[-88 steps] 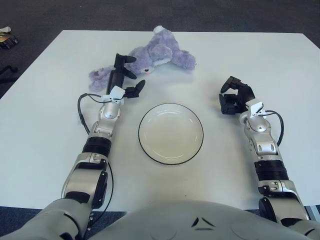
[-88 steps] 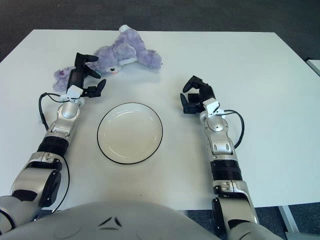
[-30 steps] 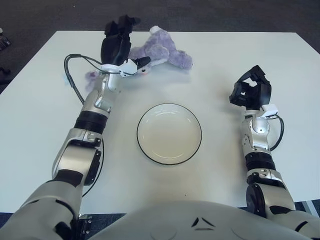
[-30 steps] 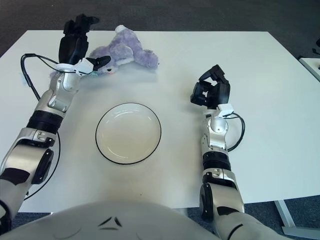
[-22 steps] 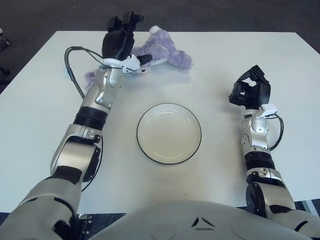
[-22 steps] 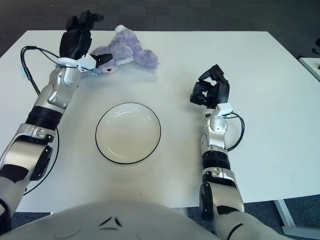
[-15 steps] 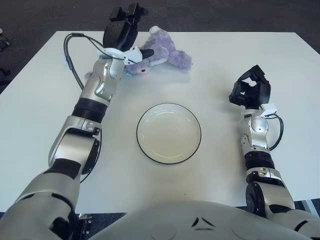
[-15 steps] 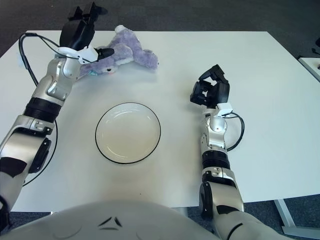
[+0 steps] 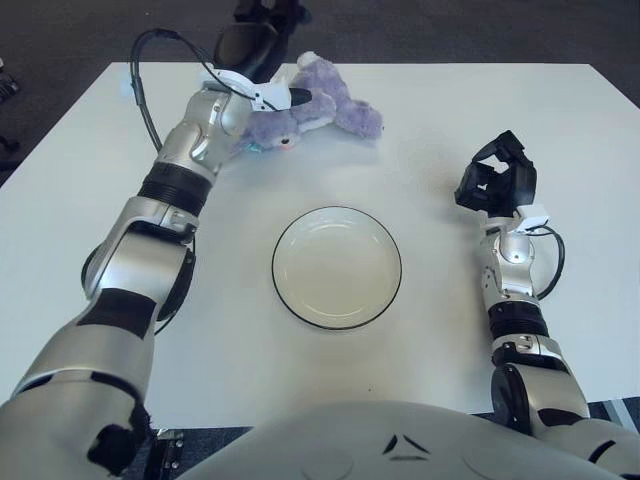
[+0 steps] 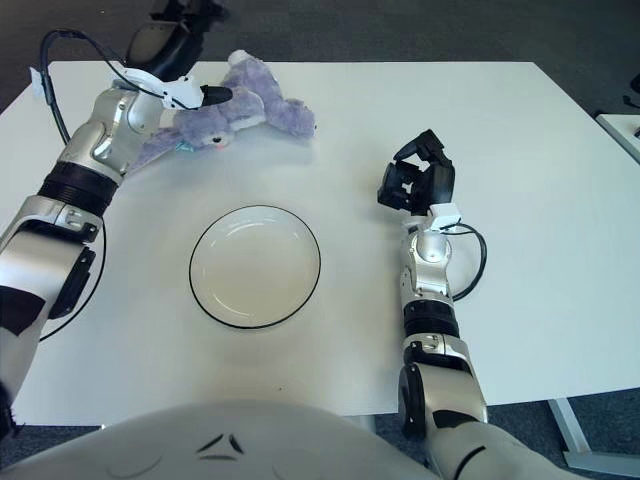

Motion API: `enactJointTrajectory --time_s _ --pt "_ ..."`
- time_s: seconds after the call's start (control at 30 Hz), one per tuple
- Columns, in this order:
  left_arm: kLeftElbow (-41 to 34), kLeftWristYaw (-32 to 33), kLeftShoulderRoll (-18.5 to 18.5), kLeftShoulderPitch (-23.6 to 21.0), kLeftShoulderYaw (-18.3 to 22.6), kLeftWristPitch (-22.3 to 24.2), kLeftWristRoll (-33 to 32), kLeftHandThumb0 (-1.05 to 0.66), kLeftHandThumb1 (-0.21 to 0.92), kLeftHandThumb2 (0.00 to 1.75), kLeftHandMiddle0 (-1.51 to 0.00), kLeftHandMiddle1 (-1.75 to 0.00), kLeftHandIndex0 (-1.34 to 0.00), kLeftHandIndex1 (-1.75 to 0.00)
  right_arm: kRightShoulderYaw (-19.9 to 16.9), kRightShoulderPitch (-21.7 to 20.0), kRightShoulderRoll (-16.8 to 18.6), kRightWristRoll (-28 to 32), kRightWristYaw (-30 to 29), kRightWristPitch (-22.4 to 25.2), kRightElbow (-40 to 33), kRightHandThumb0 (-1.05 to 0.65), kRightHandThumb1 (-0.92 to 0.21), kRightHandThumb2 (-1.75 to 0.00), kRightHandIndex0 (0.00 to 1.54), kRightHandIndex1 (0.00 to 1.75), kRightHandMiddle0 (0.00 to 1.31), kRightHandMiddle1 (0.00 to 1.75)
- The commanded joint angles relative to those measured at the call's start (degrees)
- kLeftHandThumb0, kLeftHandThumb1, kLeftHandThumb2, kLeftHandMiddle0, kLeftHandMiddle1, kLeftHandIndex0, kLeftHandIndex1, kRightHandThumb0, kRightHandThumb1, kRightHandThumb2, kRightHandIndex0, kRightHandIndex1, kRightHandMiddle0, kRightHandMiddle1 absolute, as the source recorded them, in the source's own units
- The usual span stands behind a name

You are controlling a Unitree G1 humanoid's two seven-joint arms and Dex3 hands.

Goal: Put the doll into the plate.

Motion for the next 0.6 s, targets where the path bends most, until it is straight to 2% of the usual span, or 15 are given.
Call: enactJointTrajectory --time_s 0.0,0.13,0.4,0.53,0.57 --pt "3.3 -0.8 0.7 -3.7 -2.1 0.3 2.0 -0.83 0.54 0.83 0.0 -1.14 0.0 -1.07 0.7 4.1 1.5 -0.9 -0.4 1.3 1.8 -0.48 -0.33 -1.3 1.34 1.75 0.6 1.75" --pt "7.6 -1.3 0.5 -6.4 -4.6 1.7 4.3 -0.84 0.53 0.84 0.0 -1.33 0.0 -1.04 0.9 4.3 1.4 -1.2 -0.6 1.9 1.3 -0.47 -0.34 -1.29 1.34 1.75 0.59 1.75" --pt "13.2 -2.7 -0.3 -9.8 -7.3 3.0 5.5 -0.91 0.59 0.79 0.0 -1.43 0.0 -0.95 1.1 4.6 1.5 -1.7 -1.3 2.6 0.5 -0.47 -0.35 -1.28 1.33 1.75 0.59 1.75" --pt "15.9 -3.5 -0.8 -11.1 -8.2 2.7 5.1 -0.95 0.62 0.74 0.0 -1.53 0.0 -0.89 1.0 4.7 1.5 -1.6 -1.3 2.6 0.5 -0.47 -0.35 -1.28 1.33 1.75 0.58 1.75" --pt "16.7 -3.6 -0.9 -11.4 -8.4 2.6 5.0 -0.97 0.64 0.72 0.0 -1.6 0.0 -0.87 1.0 4.7 1.5 -1.6 -1.3 2.7 0.4 -0.47 -0.35 -1.28 1.33 1.75 0.58 1.75"
